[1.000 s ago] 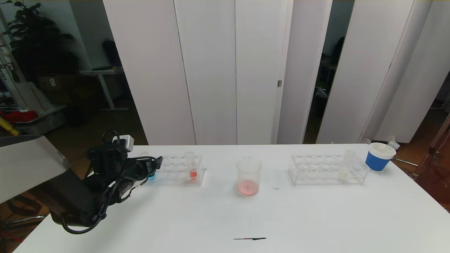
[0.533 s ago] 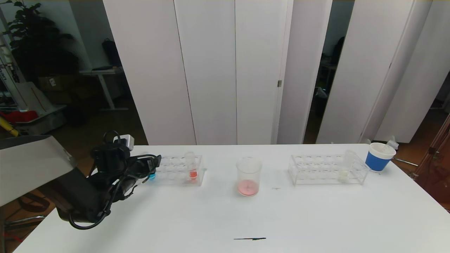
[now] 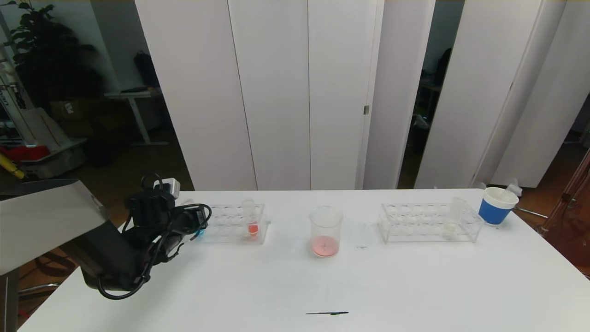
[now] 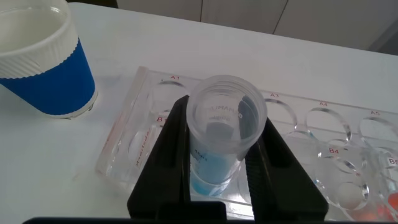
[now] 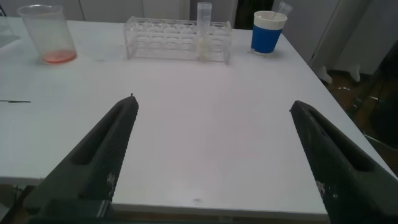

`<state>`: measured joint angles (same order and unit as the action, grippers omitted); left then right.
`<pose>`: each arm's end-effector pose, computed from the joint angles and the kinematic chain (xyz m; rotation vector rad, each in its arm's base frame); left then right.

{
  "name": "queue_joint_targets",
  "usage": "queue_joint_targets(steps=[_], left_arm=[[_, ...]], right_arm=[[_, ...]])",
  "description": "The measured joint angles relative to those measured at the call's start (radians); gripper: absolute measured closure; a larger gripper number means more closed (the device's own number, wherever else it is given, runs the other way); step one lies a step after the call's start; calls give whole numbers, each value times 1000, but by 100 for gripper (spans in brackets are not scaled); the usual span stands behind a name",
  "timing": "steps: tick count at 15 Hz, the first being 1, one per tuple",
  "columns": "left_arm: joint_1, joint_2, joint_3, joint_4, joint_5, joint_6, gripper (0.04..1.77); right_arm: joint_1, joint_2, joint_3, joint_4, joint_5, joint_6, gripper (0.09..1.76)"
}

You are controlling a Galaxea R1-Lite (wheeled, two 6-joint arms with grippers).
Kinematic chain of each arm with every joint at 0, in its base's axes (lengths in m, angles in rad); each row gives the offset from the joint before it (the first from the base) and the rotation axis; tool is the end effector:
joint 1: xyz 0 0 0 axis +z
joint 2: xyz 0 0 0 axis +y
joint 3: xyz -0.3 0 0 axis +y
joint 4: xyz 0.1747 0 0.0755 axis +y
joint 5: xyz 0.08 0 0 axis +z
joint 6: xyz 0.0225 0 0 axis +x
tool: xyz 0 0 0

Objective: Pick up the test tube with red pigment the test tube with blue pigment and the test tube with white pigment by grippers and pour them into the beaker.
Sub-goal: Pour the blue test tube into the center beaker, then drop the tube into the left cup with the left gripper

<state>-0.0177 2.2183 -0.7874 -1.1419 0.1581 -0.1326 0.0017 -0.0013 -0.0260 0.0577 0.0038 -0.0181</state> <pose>0.3781 -0.0031 0.0477 -0.1061 0.2784 0.1583 -0.0250 0.0000 0.0767 -0.0181 0.0303 0.0058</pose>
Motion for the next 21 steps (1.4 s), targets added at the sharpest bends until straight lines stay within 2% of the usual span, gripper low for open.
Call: queue_joint_targets(steps=[12, 16, 18, 21], left_arm=[[0, -58, -1, 16, -17, 17, 123], [-3, -128, -5, 24, -38, 64, 123], [-4, -179, -10, 68, -64, 92, 123], [-12, -292, -50, 226, -121, 116, 123]], right_arm=[[0, 0, 0, 0, 0, 0, 10], [-1, 0, 0, 0, 0, 0, 10], [-1, 0, 0, 0, 0, 0, 10], [-1, 0, 0, 0, 0, 0, 10]])
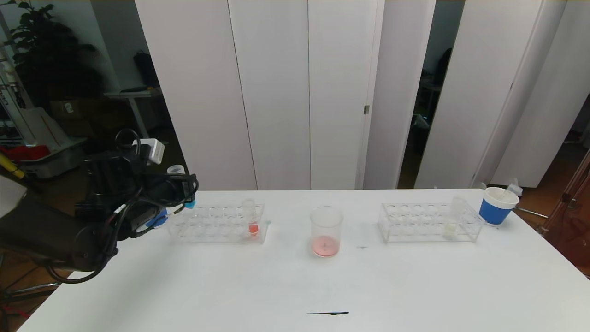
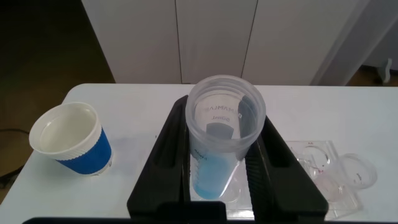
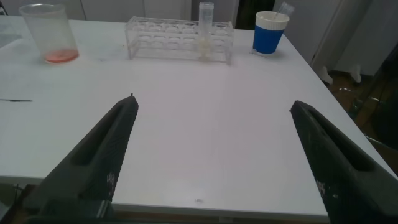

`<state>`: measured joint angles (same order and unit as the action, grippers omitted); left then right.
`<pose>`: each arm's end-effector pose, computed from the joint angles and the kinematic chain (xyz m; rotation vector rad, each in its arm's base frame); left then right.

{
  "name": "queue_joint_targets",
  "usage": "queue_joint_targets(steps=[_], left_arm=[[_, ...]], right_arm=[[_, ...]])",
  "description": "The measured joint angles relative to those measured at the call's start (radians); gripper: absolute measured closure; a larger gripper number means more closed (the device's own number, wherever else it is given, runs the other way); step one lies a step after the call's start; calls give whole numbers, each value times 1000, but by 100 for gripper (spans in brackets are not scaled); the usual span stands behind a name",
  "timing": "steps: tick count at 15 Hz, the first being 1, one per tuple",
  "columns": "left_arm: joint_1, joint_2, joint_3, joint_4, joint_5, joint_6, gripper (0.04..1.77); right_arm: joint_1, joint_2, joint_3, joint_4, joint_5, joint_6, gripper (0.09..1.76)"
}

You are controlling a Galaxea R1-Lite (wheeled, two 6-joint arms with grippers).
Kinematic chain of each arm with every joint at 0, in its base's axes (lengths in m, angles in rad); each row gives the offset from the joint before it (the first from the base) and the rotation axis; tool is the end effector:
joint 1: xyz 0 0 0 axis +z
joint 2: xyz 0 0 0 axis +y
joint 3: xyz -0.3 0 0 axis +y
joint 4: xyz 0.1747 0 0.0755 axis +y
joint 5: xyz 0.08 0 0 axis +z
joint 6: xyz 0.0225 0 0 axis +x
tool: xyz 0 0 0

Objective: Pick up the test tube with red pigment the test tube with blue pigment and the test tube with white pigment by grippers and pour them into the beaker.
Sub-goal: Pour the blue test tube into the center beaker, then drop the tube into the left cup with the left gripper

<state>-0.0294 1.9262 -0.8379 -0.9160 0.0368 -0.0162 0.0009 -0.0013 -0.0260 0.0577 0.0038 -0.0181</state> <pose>0.3532 -0.0096 0.1440 -0.0105 0.1721 0.0088 -0.0250 0.0001 0.0767 -0.0181 0.0304 0.0050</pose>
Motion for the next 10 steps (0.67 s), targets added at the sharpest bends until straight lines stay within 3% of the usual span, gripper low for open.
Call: queue_joint_targets(steps=[3, 5, 9, 10], left_arm=[[-31, -124, -103, 225, -57, 5, 123], [-63, -194, -166, 321, -104, 6, 123], [-111, -274, -218, 373, -340, 24, 123], [-121, -278, -220, 373, -371, 48, 123]], right_arm=[[0, 0, 0, 0, 0, 0, 10], [0, 0, 0, 0, 0, 0, 10], [0, 0, 0, 0, 0, 0, 10], [0, 0, 0, 0, 0, 0, 10]])
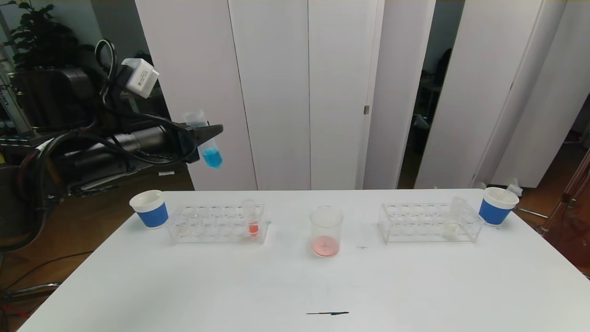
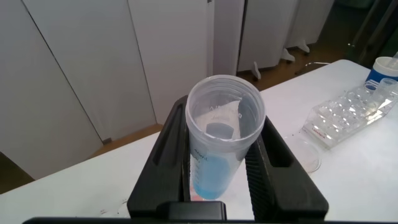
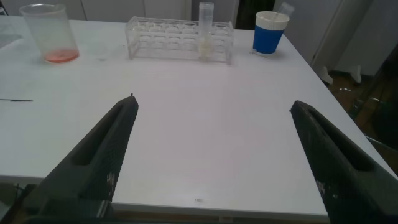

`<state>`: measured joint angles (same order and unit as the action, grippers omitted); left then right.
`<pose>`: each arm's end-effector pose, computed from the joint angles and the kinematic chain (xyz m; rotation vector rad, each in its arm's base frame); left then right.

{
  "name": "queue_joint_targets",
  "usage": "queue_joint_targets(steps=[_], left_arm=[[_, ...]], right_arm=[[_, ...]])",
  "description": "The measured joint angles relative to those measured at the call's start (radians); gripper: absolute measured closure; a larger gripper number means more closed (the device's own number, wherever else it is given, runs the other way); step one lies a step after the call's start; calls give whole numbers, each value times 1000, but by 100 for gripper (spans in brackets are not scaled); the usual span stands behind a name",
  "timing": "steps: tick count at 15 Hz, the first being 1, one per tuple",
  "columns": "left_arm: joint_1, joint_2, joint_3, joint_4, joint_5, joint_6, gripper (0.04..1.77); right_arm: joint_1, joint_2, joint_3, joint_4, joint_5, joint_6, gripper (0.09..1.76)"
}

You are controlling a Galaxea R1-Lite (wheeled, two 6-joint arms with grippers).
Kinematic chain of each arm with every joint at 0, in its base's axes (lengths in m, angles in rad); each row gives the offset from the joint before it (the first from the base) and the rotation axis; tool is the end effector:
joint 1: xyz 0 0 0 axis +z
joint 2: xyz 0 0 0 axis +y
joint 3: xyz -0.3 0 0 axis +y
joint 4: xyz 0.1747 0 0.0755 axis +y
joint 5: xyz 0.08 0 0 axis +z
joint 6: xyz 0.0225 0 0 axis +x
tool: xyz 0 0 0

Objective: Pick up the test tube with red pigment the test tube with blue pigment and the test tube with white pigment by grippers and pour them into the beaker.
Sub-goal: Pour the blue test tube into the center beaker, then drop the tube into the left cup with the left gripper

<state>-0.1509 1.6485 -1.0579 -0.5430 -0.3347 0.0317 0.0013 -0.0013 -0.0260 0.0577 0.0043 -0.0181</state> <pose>0.3069 -0.0541 0.2597 0.0267 0.0402 -0.4862 -0.0250 0.0001 0.0767 -0.0181 0.0303 0.0059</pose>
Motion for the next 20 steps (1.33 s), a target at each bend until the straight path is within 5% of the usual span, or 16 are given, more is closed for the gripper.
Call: queue_joint_targets(steps=[5, 11, 13, 20], left_arm=[[-54, 62, -26, -34, -132, 108, 123], [-131, 270, -80, -183, -257, 448, 123], [-164, 346, -112, -197, -276, 586, 123], [-238, 531, -213, -327, -291, 766, 123]], right_arm=[[0, 0, 0, 0, 0, 0, 10], [-1, 0, 0, 0, -1, 0, 10], [0, 0, 0, 0, 0, 0, 10], [0, 0, 0, 0, 0, 0, 10]])
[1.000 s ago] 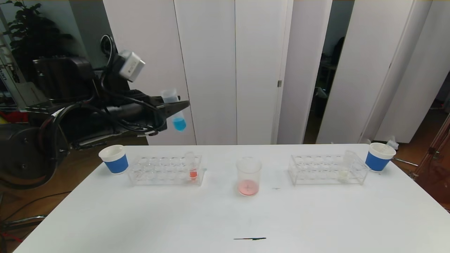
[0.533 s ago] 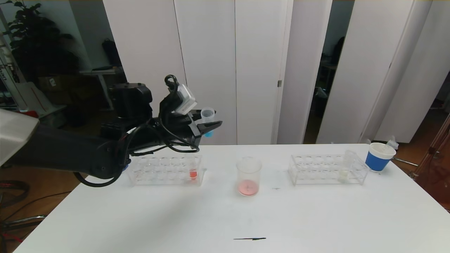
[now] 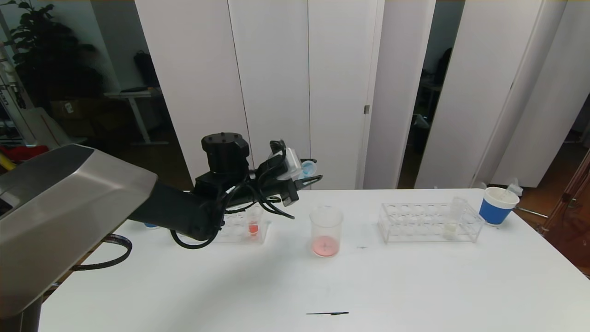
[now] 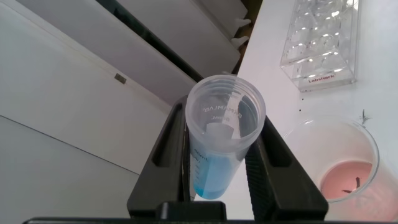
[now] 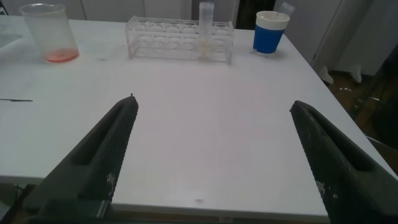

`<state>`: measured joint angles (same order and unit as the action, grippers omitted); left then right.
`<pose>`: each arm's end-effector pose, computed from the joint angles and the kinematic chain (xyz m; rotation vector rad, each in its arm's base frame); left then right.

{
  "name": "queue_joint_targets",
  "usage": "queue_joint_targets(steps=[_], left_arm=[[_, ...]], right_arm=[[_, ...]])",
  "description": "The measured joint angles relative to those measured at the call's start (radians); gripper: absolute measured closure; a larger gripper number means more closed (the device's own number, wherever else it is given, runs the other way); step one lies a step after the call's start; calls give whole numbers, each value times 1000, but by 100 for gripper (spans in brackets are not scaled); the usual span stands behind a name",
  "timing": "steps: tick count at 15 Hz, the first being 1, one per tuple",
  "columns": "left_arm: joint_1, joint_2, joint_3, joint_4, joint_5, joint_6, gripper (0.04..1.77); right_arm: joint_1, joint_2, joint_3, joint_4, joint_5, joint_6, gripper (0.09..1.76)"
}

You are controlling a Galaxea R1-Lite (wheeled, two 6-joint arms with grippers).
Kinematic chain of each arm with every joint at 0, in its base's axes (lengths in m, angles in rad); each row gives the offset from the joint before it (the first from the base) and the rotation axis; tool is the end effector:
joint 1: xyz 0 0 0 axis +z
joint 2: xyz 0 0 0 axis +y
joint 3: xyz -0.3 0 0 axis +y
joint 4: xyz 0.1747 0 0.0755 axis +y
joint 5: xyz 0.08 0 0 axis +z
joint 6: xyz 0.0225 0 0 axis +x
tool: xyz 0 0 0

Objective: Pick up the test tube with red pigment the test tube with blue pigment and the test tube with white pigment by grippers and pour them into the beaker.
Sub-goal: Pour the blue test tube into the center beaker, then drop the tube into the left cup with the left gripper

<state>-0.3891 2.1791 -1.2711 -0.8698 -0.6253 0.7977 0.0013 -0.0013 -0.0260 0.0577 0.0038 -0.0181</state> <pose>0.3990 -0.1778 0.1512 0.7219 -0.3662 -0.9735 -0.0250 0.0001 0.0767 -0.0181 0.0304 0.0054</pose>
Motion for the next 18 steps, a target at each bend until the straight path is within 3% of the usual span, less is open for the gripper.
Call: queue_joint_targets(steps=[2, 8, 11, 18], left_arm=[[-1, 31, -1, -28, -26, 28, 123], [10, 96, -9, -147, -27, 121, 123], [6, 129, -2, -209, -20, 224, 123], [-20, 181, -36, -260, 9, 299, 123]], right_arm=[[0, 0, 0, 0, 0, 0, 10], [0, 0, 0, 0, 0, 0, 10], [0, 0, 0, 0, 0, 0, 10], [0, 0, 0, 0, 0, 0, 10]])
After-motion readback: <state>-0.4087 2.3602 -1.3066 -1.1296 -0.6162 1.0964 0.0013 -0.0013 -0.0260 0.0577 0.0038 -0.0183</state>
